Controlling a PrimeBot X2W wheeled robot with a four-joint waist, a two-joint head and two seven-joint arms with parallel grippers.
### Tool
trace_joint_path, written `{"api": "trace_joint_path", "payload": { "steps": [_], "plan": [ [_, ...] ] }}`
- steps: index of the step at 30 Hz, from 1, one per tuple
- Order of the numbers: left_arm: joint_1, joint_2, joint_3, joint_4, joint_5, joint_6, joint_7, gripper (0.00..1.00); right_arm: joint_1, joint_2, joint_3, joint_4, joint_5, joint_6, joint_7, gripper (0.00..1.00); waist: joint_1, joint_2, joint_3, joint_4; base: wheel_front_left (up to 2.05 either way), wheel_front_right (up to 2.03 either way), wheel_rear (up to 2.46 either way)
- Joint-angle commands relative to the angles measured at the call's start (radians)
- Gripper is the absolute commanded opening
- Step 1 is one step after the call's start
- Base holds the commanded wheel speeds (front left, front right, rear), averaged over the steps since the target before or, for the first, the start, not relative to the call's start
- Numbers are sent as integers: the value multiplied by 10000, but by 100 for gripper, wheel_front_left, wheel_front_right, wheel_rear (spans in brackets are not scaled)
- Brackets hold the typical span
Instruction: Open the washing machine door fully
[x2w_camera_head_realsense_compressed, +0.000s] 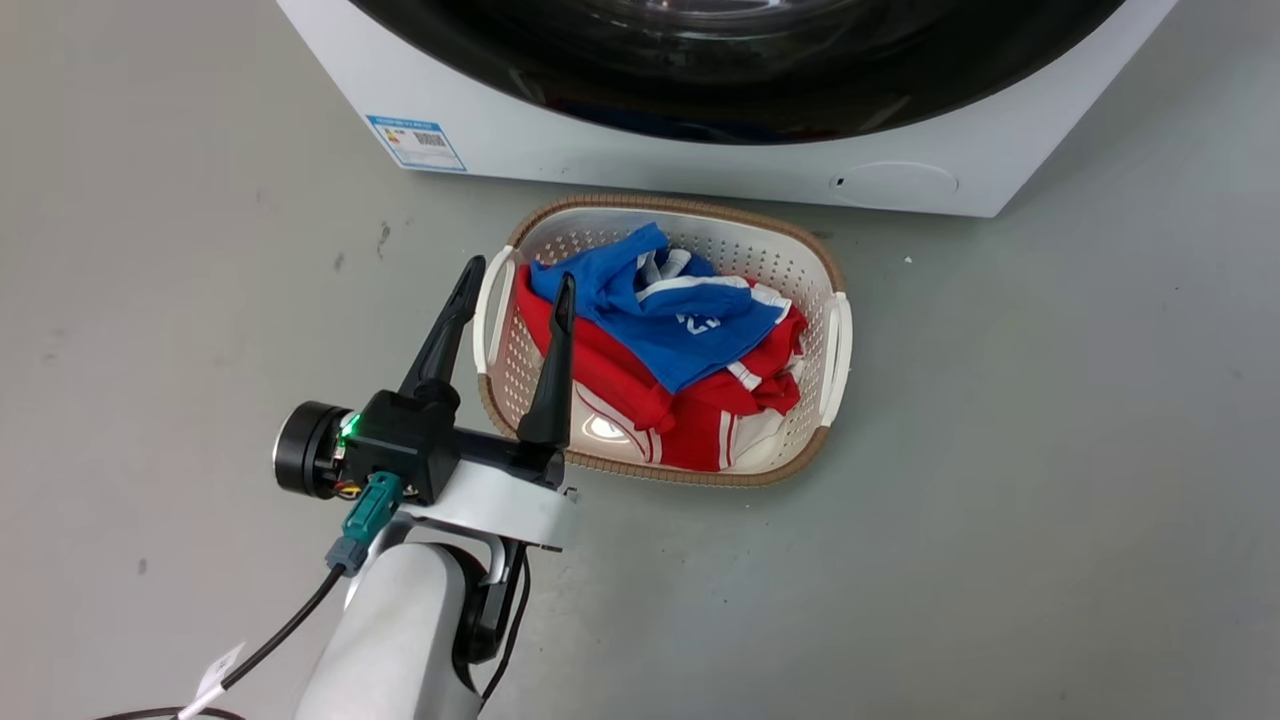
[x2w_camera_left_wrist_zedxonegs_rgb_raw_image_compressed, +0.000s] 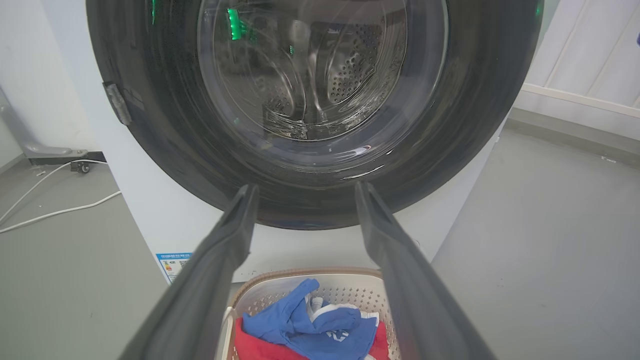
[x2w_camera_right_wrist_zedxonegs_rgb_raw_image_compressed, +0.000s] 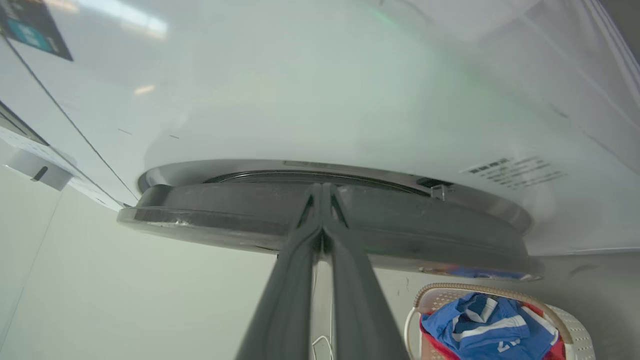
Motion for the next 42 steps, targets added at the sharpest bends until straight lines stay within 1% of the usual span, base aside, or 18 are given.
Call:
{"api": "trace_joint_path", "payload": {
  "steps": [1,14,18,22,32,38,42],
  "plan": [
    [-201,-16,-28,-56,13,38,-25,100,-492,177,253,387,-209,25,137,0,-1,0,205,90,0,0,0],
    [-439,-56,-205,-197,-71,152,-25,100,-1731,705,1002,1638,-948,25,294,0,-1,0,726,162,0,0,0],
    [-530,-61,-271,-213,-68,171,-25,100,-1974,863,1106,1839,-1072,25,359,0,-1,0,889,156,0,0,0],
    [-639,-65,-315,-195,-93,189,-25,100,-2061,1012,1205,1861,-1115,25,715,0,-1,0,998,135,0,0,0],
    [-584,-65,-375,-28,-248,253,-25,100,-1414,966,1312,1452,-997,27,1726,0,-1,0,727,59,0,0,0],
    [-363,-64,-383,171,-257,218,-25,100,-655,925,1361,992,-870,27,2380,0,-1,0,304,2,0,0,0],
    [-207,-65,-335,441,-219,116,-25,100,55,936,1405,835,-749,26,2776,0,-1,0,-123,-26,0,0,0]
  ]
}}
